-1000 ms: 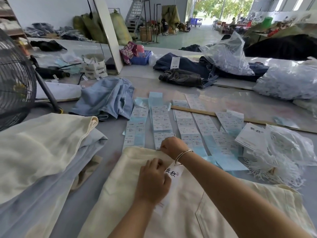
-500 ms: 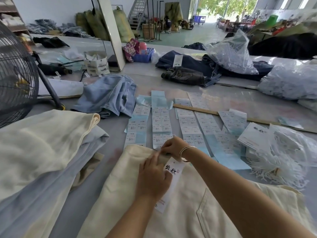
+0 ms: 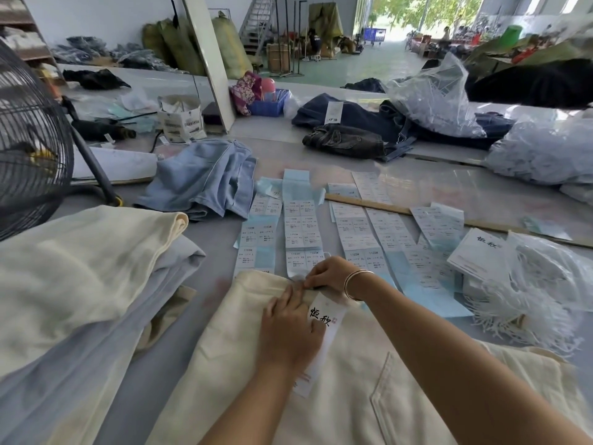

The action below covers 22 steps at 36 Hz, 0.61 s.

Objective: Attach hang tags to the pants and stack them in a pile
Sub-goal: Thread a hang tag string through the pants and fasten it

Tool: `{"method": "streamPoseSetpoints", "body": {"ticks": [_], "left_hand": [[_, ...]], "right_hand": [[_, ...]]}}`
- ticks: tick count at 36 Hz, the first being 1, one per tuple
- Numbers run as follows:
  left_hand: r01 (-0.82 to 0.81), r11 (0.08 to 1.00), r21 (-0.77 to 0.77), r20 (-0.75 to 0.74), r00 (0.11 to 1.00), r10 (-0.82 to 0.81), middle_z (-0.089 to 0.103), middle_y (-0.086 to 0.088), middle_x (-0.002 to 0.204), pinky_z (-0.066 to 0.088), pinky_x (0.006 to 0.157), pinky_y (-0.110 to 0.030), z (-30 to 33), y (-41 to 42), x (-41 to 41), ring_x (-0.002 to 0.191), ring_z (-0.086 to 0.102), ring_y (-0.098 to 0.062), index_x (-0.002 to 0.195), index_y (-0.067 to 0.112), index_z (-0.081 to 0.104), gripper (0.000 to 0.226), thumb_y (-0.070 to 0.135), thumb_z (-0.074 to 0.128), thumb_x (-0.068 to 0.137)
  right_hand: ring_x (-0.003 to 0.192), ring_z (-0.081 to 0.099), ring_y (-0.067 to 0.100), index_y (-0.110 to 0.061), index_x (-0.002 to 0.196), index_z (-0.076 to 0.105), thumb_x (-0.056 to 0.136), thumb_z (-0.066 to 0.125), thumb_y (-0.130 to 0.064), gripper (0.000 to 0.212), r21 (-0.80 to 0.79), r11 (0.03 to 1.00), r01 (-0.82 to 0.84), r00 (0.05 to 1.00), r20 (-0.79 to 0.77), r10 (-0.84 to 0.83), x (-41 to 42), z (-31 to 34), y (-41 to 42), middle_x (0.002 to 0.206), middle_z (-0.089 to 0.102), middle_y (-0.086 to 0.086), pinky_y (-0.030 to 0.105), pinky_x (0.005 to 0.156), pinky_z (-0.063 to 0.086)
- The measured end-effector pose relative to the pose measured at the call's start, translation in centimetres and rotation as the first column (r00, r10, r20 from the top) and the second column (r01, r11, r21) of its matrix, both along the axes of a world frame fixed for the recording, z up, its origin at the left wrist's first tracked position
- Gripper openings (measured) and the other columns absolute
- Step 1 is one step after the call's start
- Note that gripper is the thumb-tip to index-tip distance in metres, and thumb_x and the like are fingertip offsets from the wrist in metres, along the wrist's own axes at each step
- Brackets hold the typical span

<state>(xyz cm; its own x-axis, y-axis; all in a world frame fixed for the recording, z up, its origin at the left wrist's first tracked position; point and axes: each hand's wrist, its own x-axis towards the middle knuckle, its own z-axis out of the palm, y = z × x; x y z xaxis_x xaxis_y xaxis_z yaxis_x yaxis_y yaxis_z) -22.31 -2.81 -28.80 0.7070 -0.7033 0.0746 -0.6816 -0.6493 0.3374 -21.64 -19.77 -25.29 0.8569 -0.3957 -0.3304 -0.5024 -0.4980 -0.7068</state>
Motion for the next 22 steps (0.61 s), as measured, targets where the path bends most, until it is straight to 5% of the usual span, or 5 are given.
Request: {"method": "streamPoseSetpoints", "body": {"ticks": [6,10,14,22], "left_hand": [[-0.009,0.999,-0.032,0.024,1.0,0.01,0.042,0.001,0.15,0.024,0.112,-0.035,0.5,0.1,-0.3,0.14,0.036,-0.014,0.139,0.019,0.051,0.069,0.036,0.034,0.074],[-0.023,0.995,-0.092,0.06,0.998,0.028,0.057,-0.007,0.136,0.048,0.091,-0.038,1.1,0.2,-0.6,0.113,0.06,-0.025,0.105,0.015,0.072,0.056,0.034,0.036,0.066],[-0.023,0.996,-0.088,0.106,0.994,0.032,0.056,-0.008,0.137,0.051,0.089,-0.037,1.4,0.3,-0.7,0.12,0.059,-0.024,0.091,0.014,0.075,0.051,0.032,0.036,0.065],[-0.026,0.994,-0.103,0.077,0.996,0.034,0.038,-0.005,0.151,0.036,0.108,-0.042,0.9,0.1,-0.7,0.138,0.04,-0.022,0.117,0.009,0.068,0.054,0.029,0.046,0.071]], "right_hand": [[0.044,0.052,-0.011,-0.03,0.067,0.072,0.078,0.075,-0.037,0.013,0.001,1.0,0.025,0.999,0.026,-0.025,-0.2,0.0,-0.1,0.053,0.062,-0.022,0.002,0.041,0.034],[0.048,0.051,-0.006,-0.03,0.066,0.069,0.08,0.072,-0.036,0.016,-0.034,0.999,0.009,0.999,0.037,-0.008,0.0,-0.1,0.3,0.057,0.061,-0.018,0.003,0.042,0.032],[0.055,0.049,-0.001,-0.027,0.065,0.066,0.081,0.071,-0.033,0.018,-0.054,0.998,-0.019,1.0,0.006,0.02,0.3,0.0,0.6,0.061,0.06,-0.012,0.003,0.041,0.032],[0.062,0.054,0.005,-0.03,0.063,0.066,0.08,0.071,-0.04,0.02,-0.051,0.999,0.003,1.0,-0.015,-0.004,0.0,0.2,0.5,0.081,0.063,-0.005,0.011,0.044,0.037]]}}
